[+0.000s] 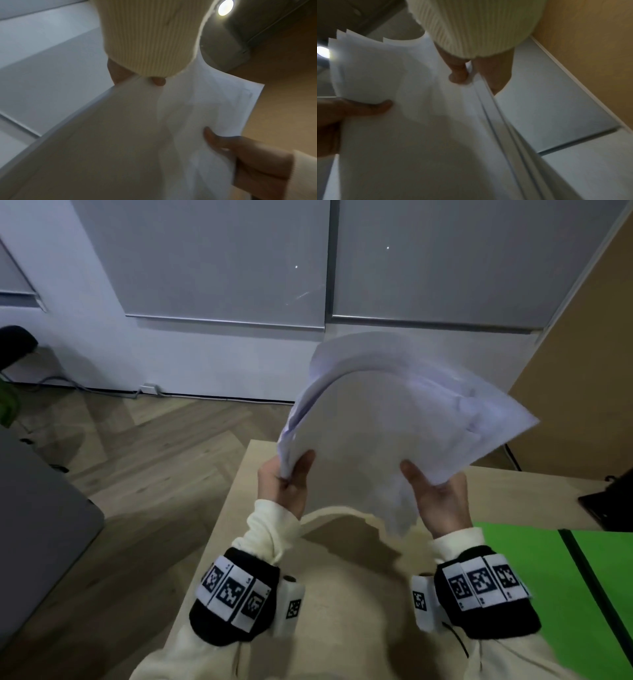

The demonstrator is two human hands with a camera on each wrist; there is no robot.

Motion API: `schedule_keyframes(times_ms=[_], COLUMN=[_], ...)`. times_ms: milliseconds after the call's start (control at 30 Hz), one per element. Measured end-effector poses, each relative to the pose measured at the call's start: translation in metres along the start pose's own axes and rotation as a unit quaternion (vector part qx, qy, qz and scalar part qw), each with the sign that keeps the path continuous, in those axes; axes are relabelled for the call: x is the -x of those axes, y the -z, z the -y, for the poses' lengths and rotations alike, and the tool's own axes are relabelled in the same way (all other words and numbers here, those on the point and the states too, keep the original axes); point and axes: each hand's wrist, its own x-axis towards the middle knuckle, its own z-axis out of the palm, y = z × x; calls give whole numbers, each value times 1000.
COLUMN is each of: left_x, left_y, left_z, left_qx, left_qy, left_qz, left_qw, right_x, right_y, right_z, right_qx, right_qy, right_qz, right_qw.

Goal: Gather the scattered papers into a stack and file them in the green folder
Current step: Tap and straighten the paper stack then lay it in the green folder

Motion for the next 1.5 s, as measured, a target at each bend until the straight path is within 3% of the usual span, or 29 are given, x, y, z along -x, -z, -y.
schedule_keyframes(times_ms=[167,300,467,633,733,867,967,1067,1200,1333,1500], left_x=[10,4,-20,-25,-22,-8,-9,-24,-36,-32,-34], left_y=[-5,-3,6,8,13,5,-3,-6,-5,-8,-1], left_z=[-2,11,11,-18,-8,-6,-19,-23,-5,5,14], left_qx=[-41,-48,29,72,104,99,99,60,4,-7,36], left_qy=[-50,44,139,49,75,119,94,79,118,86,84], left_qz=[50,72,37,40,58,-10,-93,-135,-114,-77,-28], left_qw=[997,995,989,995,990,988,986,986,986,993,995], right_x=[7,9,-1,-7,0,19,21,23,24,23,17], right_y=[-8,-9,-13,-10,2,6,6,9,14,12,8], right_z=[-10,-25,-24,-5,-15,-35,-41,-41,-44,-48,-34], right_qx=[-38,-38,-10,-41,-34,-3,-14,-16,-13,-15,-23], right_qy=[-5,-82,-90,-11,-23,-73,-82,-92,-95,-113,-100], right_qz=[-41,-7,28,17,22,50,60,86,103,72,84], right_qw=[998,996,996,999,999,996,995,992,990,991,991])
